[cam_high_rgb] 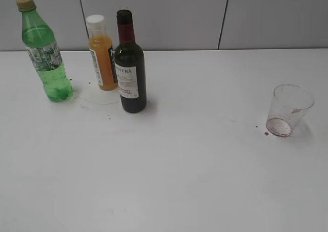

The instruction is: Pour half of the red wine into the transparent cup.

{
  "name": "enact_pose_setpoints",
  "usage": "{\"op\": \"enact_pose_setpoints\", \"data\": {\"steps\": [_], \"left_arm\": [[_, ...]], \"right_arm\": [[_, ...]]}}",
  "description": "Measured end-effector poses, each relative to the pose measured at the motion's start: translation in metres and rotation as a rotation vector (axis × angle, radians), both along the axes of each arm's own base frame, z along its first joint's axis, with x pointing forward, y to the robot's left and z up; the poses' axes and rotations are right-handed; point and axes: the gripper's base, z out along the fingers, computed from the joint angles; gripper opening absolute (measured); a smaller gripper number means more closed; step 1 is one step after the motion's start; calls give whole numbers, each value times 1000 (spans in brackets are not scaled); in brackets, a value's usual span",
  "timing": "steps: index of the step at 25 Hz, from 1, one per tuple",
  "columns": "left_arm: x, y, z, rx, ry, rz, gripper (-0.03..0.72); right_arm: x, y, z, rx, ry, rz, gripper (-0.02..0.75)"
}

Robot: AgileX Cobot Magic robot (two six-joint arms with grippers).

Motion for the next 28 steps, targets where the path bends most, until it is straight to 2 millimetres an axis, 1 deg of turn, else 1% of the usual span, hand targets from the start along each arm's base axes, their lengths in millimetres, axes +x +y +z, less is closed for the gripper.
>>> {"op": "enact_pose_setpoints", "data": {"steps": [13, 18, 23, 28], "left_arm": [[0, 0, 0, 0, 0, 0, 241], [0, 0, 0, 0, 0, 0, 241], [0, 0, 0, 0, 0, 0, 241], [0, 0, 0, 0, 0, 0, 241]], "right_arm": [[0, 0, 0, -3, -4, 1, 689], [2, -1, 10, -2, -80, -6, 689], [24, 2, 25, -9, -171, -7, 689], [56, 7, 28, -7, -130, -2, 689]]}}
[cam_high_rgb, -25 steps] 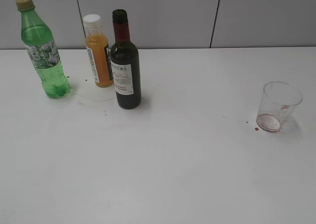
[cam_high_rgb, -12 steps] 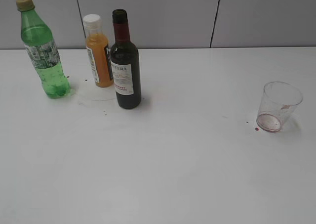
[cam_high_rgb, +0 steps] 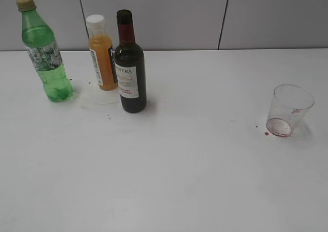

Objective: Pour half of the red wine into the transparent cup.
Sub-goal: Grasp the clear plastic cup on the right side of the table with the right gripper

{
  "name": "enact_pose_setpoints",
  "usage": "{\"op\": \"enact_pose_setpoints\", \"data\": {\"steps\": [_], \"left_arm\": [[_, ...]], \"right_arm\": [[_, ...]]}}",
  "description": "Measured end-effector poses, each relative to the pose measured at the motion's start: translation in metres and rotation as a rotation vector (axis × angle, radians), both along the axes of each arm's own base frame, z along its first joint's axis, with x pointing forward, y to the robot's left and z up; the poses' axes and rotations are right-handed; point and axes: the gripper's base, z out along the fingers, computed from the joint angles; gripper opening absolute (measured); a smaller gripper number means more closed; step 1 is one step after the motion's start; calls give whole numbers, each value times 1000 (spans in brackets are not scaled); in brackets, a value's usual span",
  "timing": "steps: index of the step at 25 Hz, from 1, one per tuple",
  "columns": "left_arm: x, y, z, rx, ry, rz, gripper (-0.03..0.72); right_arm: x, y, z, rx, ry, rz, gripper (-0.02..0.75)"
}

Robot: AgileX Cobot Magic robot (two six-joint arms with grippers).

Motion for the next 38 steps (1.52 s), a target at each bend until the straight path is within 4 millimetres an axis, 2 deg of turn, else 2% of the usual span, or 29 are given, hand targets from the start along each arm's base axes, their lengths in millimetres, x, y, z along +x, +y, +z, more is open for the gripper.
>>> {"op": "enact_pose_setpoints", "data": {"steps": [8, 17, 23, 29, 38], "left_arm": [[0, 0, 0, 0, 0, 0, 241], [0, 0, 0, 0, 0, 0, 241], [0, 0, 0, 0, 0, 0, 241], [0, 0, 0, 0, 0, 0, 241], [0, 0, 0, 0, 0, 0, 241]], "right_arm": [[43, 10, -1, 86, -63, 22, 675], [81, 10, -49, 76, -47, -31, 653], [92, 10, -76, 54, -7, -50, 652], [94, 8, -105, 35, -11, -67, 689], [108, 19, -122, 31, -2, 32, 690]]}}
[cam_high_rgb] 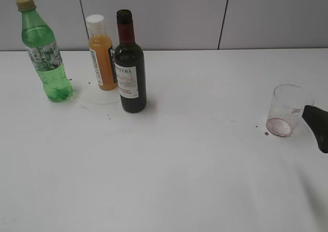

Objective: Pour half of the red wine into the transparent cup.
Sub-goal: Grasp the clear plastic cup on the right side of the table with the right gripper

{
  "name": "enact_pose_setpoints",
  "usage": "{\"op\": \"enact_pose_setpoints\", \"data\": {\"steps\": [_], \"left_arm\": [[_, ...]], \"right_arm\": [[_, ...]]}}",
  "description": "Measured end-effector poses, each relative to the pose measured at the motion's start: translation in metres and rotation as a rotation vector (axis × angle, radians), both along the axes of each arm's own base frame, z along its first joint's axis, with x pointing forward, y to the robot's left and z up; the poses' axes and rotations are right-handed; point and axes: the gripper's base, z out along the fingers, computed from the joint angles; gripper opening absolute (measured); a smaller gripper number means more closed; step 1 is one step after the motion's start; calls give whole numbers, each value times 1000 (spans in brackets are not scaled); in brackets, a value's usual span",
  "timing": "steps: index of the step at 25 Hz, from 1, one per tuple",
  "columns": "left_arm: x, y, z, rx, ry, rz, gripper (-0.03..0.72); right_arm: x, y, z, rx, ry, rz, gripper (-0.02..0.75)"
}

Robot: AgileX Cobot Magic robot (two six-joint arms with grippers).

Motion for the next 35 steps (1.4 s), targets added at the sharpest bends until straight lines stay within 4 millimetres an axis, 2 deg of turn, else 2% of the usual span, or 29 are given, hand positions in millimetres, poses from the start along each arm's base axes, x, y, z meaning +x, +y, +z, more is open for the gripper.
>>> {"op": "enact_pose_setpoints", "data": {"steps": [5, 10, 16, 21, 28, 35], "left_arm": [[0, 0, 0, 0, 0, 0, 241], [0, 0, 0, 0, 0, 0, 241], [0, 0, 0, 0, 0, 0, 239], [0, 0, 0, 0, 0, 0, 239], [0, 0, 0, 0, 0, 0, 239], [0, 0, 0, 0, 0, 0, 239]], "right_arm": [[9, 3, -20, 9, 41, 19, 690], [0, 3, -39, 52, -5, 20, 690], [5, 3, -43, 57, -60, 12, 689], [8, 3, -55, 42, -13, 9, 689], [9, -1, -73, -135, 56, 17, 691], [33, 2, -74, -140, 22, 16, 691]]}}
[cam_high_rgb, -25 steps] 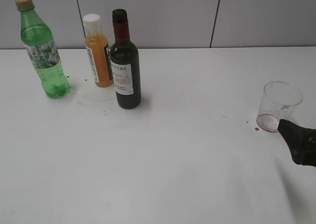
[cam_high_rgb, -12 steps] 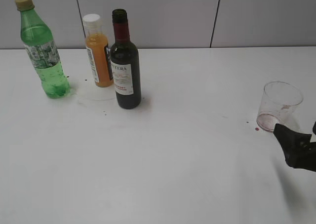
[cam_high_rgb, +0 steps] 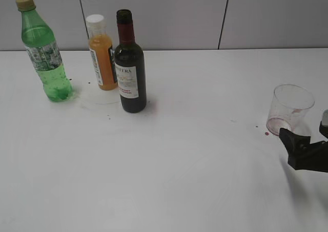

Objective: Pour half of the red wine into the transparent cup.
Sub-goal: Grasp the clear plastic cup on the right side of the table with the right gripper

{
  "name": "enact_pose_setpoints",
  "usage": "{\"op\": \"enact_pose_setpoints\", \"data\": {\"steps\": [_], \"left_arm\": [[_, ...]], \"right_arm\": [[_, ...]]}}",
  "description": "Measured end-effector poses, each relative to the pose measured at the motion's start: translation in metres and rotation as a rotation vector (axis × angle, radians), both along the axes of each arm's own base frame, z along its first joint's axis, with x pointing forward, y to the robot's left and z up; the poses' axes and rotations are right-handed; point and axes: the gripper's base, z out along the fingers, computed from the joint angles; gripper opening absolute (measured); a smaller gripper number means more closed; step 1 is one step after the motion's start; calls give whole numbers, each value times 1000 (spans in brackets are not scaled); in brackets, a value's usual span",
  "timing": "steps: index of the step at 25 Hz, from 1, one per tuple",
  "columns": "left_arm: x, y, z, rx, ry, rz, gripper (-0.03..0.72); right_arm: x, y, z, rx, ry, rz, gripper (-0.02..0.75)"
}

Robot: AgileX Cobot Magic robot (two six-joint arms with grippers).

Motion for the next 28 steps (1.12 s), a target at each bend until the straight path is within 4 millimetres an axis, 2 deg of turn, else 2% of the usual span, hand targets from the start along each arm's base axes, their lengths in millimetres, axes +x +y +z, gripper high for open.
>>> {"op": "enact_pose_setpoints", "data": {"steps": [8, 16, 28], "left_arm": [[0, 0, 0, 0, 0, 0, 239], [0, 0, 0, 0, 0, 0, 239], [0, 0, 0, 0, 0, 0, 239]], "right_arm": [[9, -1, -16, 39, 66, -49, 691], [31, 0, -25, 48, 59, -70, 691], [49, 1, -39, 45, 74, -87, 692]]}}
